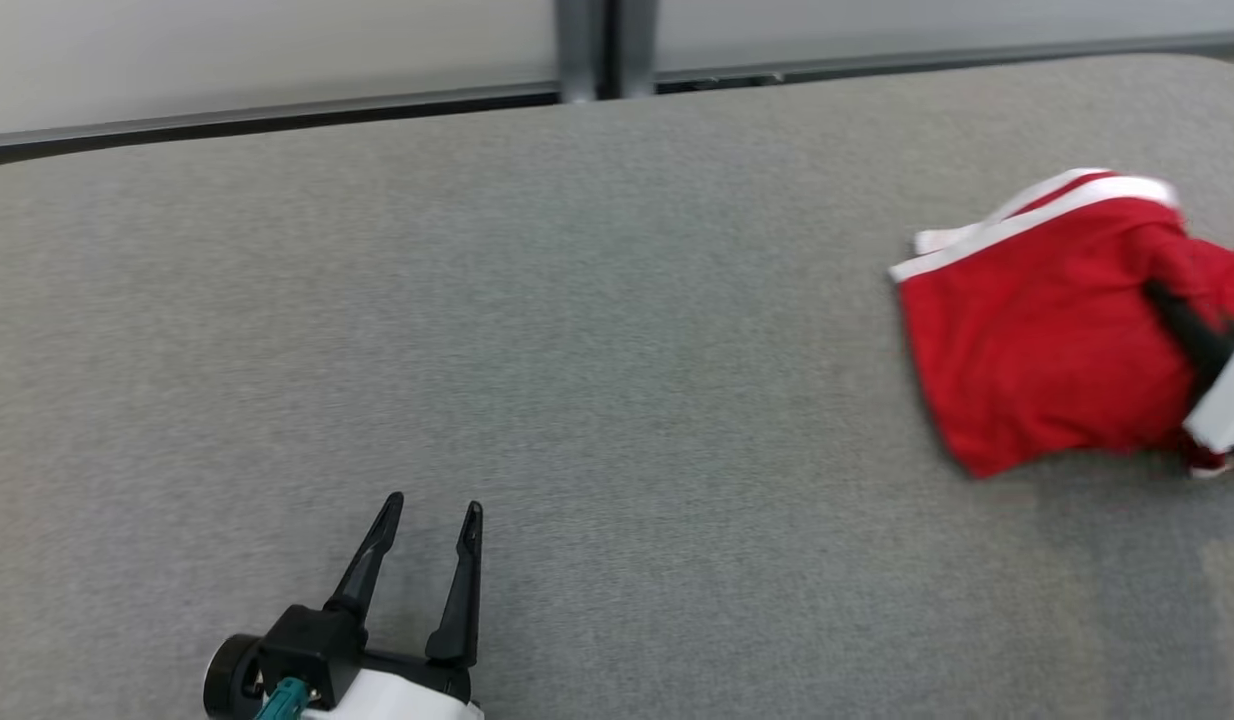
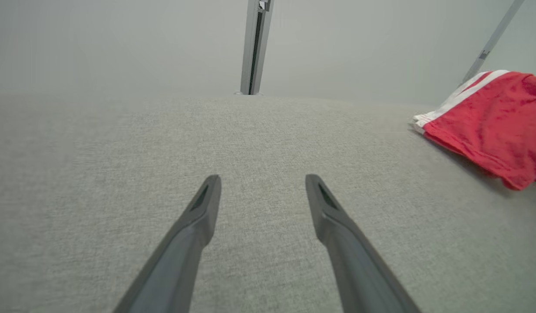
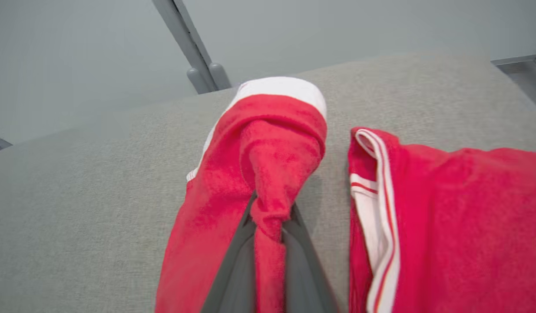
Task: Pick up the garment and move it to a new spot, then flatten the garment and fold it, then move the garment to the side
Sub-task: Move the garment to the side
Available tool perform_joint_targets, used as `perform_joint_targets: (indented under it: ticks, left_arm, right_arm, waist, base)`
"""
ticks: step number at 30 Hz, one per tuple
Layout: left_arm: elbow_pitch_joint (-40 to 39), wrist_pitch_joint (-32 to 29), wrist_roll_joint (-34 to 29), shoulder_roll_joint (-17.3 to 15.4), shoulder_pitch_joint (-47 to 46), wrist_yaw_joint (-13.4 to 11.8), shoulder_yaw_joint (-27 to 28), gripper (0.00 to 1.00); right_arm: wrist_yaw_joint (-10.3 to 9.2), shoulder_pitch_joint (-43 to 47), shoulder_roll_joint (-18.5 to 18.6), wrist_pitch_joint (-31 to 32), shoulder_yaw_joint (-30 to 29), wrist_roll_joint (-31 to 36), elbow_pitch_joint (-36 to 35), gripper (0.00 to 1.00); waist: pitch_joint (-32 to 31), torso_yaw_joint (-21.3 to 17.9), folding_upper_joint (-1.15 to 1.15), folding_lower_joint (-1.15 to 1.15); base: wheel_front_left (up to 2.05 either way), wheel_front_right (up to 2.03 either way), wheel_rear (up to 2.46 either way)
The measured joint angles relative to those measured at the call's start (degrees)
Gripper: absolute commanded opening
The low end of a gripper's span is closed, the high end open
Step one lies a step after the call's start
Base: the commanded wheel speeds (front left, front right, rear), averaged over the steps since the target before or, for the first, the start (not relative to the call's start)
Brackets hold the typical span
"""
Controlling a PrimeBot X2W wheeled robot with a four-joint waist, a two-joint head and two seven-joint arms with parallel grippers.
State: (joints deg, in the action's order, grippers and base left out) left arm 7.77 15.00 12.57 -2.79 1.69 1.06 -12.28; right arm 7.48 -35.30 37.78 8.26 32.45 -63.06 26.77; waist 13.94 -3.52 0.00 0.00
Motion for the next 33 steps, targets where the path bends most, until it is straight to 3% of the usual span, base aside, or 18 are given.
perform_joint_targets:
  ticks: [5, 12, 14, 22, 29, 33]
  left_arm:
    - [0.8, 0.0, -1.3, 0.0, -1.4, 0.7, -0.6, 1.0]
    - [1.3, 0.0, -2.6, 0.0, -2.1, 1.4, -0.4, 1.0]
    - [1.2, 0.1, -2.6, 0.0, -2.2, 1.3, -0.2, 1.0]
    - [1.5, 0.1, -0.5, 0.0, -1.3, 0.1, 0.2, 1.0]
    - [2.2, 0.1, 3.3, 0.0, 2.4, -1.0, 2.0, 1.0]
    - [2.5, 0.1, 3.2, 0.0, 4.8, -2.5, 4.8, 1.0]
  right_arm:
    - [0.0, -3.5, 6.1, 2.9, -1.4, 0.5, 4.0, 0.0]
    - [0.03, -9.2, 8.3, 2.8, -1.3, 7.7, 16.1, 0.0]
    - [0.03, -10.6, 8.7, -0.2, -0.8, 12.4, 20.2, 1.0]
    - [0.03, -9.9, 6.2, -11.7, 0.2, 21.8, 25.3, 1.0]
    - [0.02, -3.1, 2.9, -20.9, -2.8, 24.3, 21.6, 1.0]
    - [0.02, 2.4, 0.1, -23.0, -8.0, 28.5, 19.4, 1.0]
  waist:
    - [3.4, -3.0, 0.0, 0.0]
    - [7.4, -4.1, 0.0, 0.0]
    - [7.9, -3.8, 0.0, 0.0]
    - [5.6, -3.4, 0.0, 0.0]
    - [-0.2, -3.3, 0.0, 0.0]
    - [-4.3, -2.9, 0.0, 0.0]
  base:
    - [0.0, 0.0, 0.0]
    - [0.0, 0.0, 0.0]
    - [0.0, 0.0, 0.0]
    - [0.0, 0.0, 0.0]
    - [0.0, 0.0, 0.0]
    - [0.0, 0.0, 0.0]
